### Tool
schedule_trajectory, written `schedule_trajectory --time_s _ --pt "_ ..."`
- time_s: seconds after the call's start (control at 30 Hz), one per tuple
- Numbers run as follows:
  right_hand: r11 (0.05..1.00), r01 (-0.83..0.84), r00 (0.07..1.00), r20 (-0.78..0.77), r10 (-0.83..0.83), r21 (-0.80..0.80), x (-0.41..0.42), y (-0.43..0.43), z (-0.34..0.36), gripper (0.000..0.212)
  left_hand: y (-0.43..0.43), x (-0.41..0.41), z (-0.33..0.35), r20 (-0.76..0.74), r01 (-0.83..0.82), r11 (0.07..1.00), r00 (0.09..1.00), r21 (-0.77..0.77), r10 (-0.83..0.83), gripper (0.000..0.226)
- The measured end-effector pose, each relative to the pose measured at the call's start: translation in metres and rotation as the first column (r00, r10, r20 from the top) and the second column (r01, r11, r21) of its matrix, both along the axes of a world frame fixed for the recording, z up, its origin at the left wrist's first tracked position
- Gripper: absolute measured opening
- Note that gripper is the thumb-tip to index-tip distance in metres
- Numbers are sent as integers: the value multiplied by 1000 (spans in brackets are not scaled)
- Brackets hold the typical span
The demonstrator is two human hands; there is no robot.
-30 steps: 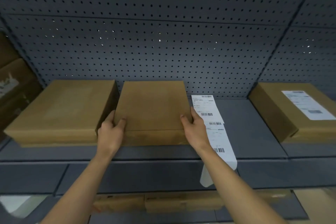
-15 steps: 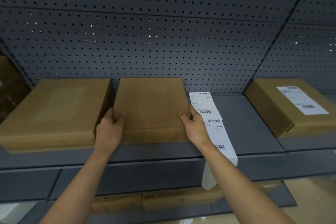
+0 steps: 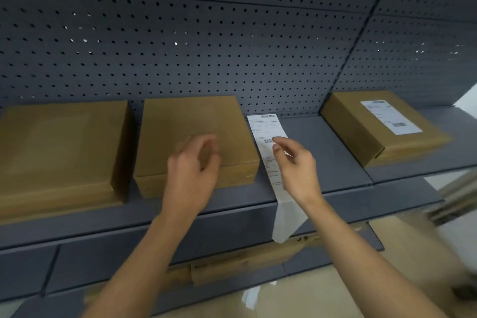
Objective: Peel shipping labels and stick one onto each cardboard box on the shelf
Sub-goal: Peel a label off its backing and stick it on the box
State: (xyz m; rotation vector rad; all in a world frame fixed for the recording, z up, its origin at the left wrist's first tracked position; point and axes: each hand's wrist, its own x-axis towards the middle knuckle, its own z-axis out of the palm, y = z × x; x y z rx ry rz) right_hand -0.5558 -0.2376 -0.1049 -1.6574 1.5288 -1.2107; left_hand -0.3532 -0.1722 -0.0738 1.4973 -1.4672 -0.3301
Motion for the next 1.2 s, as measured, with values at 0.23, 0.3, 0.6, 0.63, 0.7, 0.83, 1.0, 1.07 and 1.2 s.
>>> schedule_trajectory --time_s 0.23,0.3,0.6,0.63,0.7,0.83,1.0,1.07,1.2 --pt "998 -61 980 -188 58 -8 -50 17 -16 19 8 -72 -28 -68 318 841 944 438 -322 12" --pt "993 -120 953 -281 112 -12 -65 18 -23 19 12 -89 -43 -55 317 812 941 490 -334 14" --pt "925 -381 826 -446 344 9 -100 21 -45 20 22 -136 -104 -93 194 769 980 609 -174 36" --pt "916 -402 815 -454 360 4 -102 21 -47 20 22 -140 -106 -118 192 779 981 597 -151 30" --pt "893 -451 787 -478 390 -14 -105 22 -50 19 22 -146 -112 -169 192 806 979 560 -116 24" --pt "843 -534 733 -535 421 -67 -110 20 -56 17 21 -157 -121 -283 158 867 959 473 -21 17" --pt "823 -561 725 -529 440 -84 -115 14 -57 18 22 -163 -120 -376 119 906 925 405 46 10" --pt "820 -567 719 -530 450 -73 -116 12 -56 20 20 -163 -120 -428 136 906 902 400 53 7" --pt "821 -567 709 -549 444 -69 -115 8 -54 20 16 -165 -110 -564 211 907 825 365 35 9"
